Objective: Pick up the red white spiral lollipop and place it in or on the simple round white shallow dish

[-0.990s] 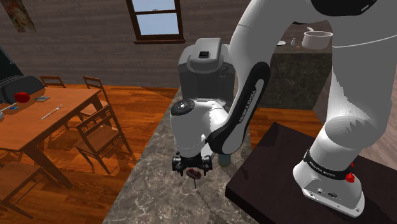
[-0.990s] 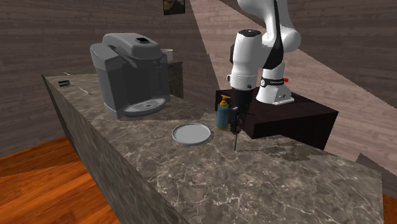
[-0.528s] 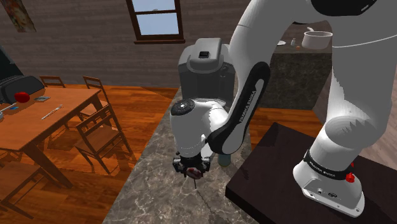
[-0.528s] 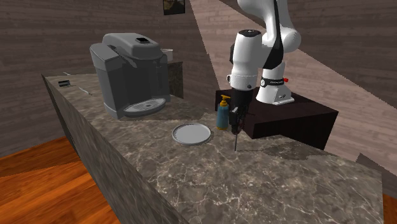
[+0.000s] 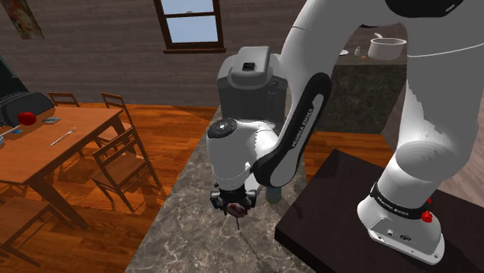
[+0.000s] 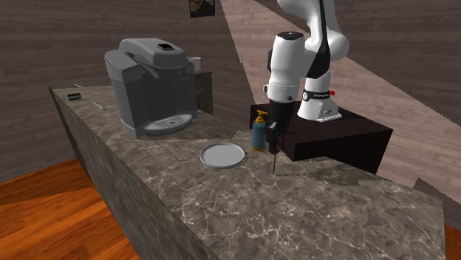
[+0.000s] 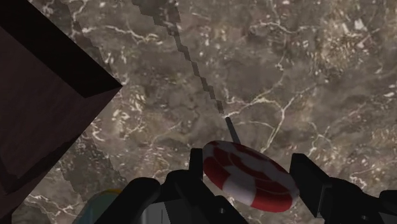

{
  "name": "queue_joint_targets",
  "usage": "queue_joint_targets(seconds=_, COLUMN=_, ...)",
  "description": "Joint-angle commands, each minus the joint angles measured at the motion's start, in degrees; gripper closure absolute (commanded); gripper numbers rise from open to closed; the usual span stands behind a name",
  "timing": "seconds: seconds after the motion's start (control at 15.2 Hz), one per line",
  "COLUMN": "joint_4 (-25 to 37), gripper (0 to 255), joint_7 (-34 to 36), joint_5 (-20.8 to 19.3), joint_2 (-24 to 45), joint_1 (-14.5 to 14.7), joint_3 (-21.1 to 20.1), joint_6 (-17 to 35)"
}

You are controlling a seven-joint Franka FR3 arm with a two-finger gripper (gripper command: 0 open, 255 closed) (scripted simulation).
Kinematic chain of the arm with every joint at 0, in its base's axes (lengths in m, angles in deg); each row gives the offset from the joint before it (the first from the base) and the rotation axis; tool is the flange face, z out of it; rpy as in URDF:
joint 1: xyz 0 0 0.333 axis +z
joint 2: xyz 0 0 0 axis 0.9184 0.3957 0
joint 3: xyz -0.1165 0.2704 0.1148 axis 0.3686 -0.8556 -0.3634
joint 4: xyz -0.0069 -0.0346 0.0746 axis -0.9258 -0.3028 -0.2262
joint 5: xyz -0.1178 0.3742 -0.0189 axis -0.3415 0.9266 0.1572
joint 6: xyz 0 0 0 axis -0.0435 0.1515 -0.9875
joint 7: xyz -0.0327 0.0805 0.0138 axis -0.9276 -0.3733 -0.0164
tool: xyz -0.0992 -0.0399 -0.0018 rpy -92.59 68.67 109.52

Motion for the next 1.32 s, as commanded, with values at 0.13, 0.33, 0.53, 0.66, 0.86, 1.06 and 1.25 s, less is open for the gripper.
queue_joint_targets(seconds=0.13, joint_4=-0.54, gripper=255, joint_7=-3.26, joint_5=4.58, joint_2=-3.21, joint_1=-2.84, joint_3=-3.61, joint_6=-1.78)
queue_joint_targets(seconds=0.33, joint_4=-0.8, gripper=255, joint_7=-6.13, joint_5=8.63, joint_2=-5.97, joint_1=-5.1, joint_3=-6.51, joint_6=-3.31)
queue_joint_targets(seconds=0.53, joint_4=-0.9, gripper=255, joint_7=-9.23, joint_5=13.01, joint_2=-8.93, joint_1=-7.24, joint_3=-9.25, joint_6=-4.93)
queue_joint_targets(seconds=0.66, joint_4=-0.88, gripper=255, joint_7=-11.45, joint_5=16.11, joint_2=-11.03, joint_1=-8.52, joint_3=-10.91, joint_6=-6.08)
queue_joint_targets(seconds=0.86, joint_4=-0.69, gripper=255, joint_7=-14.94, joint_5=20.98, joint_2=-14.37, joint_1=-10.07, joint_3=-12.95, joint_6=-7.95)
queue_joint_targets(seconds=1.06, joint_4=-0.32, gripper=255, joint_7=-18.41, joint_5=25.77, joint_2=-17.8, joint_1=-10.93, joint_3=-14.14, joint_6=-10.01)
queue_joint_targets(seconds=1.25, joint_4=0.17, gripper=255, joint_7=-24.32, joint_5=27.57, joint_2=-19.17, joint_1=-13.45, joint_3=-12.15, joint_6=-11.1)
